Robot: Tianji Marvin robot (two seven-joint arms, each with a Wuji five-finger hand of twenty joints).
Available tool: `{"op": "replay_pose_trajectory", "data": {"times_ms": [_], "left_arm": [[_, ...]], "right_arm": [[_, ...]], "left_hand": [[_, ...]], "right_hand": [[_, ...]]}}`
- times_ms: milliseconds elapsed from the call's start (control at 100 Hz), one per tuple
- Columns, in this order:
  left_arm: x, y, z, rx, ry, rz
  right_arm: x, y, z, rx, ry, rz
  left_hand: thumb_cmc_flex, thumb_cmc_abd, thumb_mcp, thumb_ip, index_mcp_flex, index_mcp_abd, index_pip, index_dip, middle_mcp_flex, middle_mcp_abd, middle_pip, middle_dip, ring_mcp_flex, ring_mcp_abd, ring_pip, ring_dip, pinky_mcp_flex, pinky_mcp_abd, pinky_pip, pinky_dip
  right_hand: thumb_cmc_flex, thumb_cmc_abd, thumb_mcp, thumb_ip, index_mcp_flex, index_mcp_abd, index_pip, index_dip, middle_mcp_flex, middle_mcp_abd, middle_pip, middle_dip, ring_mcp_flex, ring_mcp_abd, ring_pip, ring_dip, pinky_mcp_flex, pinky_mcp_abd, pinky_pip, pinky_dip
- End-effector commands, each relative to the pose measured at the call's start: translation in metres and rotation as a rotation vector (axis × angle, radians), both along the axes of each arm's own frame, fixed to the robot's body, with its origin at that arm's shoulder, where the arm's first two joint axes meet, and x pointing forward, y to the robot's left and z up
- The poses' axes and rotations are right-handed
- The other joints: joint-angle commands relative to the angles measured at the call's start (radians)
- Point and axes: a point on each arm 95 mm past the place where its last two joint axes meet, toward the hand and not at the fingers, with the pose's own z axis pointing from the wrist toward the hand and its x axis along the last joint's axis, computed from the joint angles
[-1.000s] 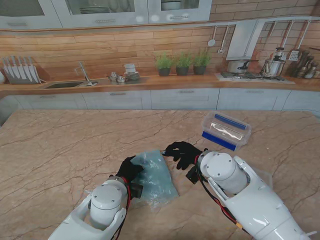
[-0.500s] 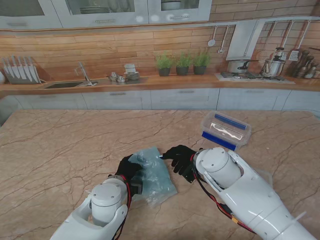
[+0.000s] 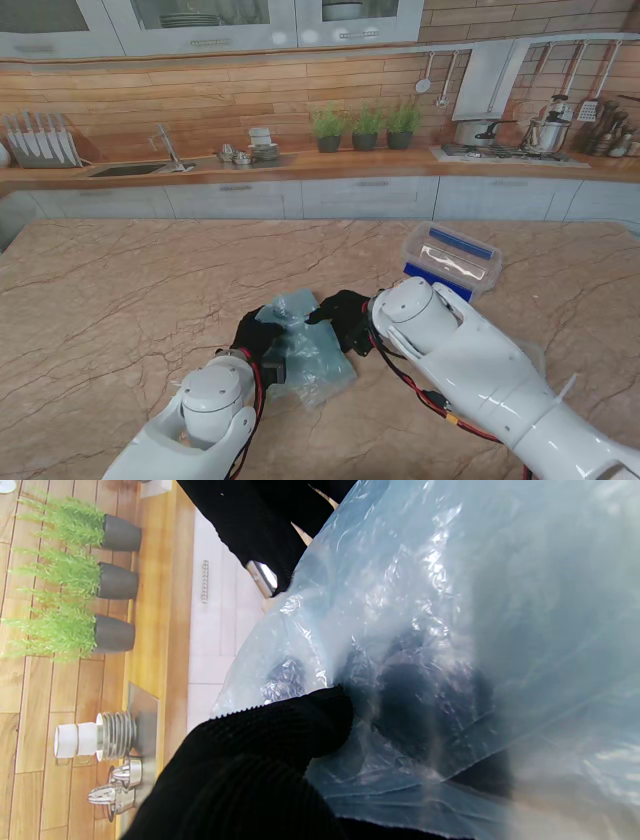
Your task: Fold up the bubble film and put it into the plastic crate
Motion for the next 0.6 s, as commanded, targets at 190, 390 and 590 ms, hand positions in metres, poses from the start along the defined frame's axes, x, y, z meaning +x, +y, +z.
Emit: {"op": "replay_pose_trajectory", "data": {"times_ms": [190,390,590], "left_arm": [[0.002,-0.003,-0.004,-0.031,0.006,0.033],[0.004,-0.001,-0.005,-0.037,-0.004,0.057],[0.004,0.0,-0.005,-0.064,-0.012,0.077]], "right_arm": [[-0.004,0.025,-0.017,0.018,0.05,-0.032],[-0.003,0.032,-0.022,0.02,0.038,-0.109],[-0.003,0.034,-0.026,0.006,0.024,-0.152]], "left_hand": [[0.068,0.051,-0.039,-0.028,-0.035,-0.069,0.047,0.035,-0.045,-0.039,0.032,0.028,-0.037,-0.033,-0.031,0.009,-0.037,-0.032,0.0,-0.012],[0.068,0.076,-0.153,-0.032,-0.049,-0.067,-0.024,-0.057,-0.065,-0.027,-0.031,0.01,-0.094,-0.026,-0.078,0.0,-0.113,-0.055,-0.047,-0.025],[0.044,0.067,-0.308,-0.067,-0.102,-0.063,-0.028,-0.208,-0.099,-0.02,-0.096,0.034,-0.158,-0.02,-0.108,-0.001,-0.188,-0.078,-0.088,-0.038]], "right_hand": [[0.044,-0.107,0.135,-0.005,0.04,0.006,-0.016,0.022,0.012,0.027,0.012,-0.005,0.133,-0.023,0.231,0.143,0.131,-0.111,0.276,0.136],[0.077,-0.146,0.212,-0.016,0.191,-0.051,0.088,0.053,0.197,0.007,0.144,0.046,0.268,-0.101,0.522,0.271,0.241,-0.212,0.484,0.243],[0.107,-0.209,0.281,-0.054,0.354,-0.132,0.334,0.039,0.403,-0.028,0.281,0.122,0.45,-0.233,0.786,0.335,0.368,-0.257,0.629,0.32]]}}
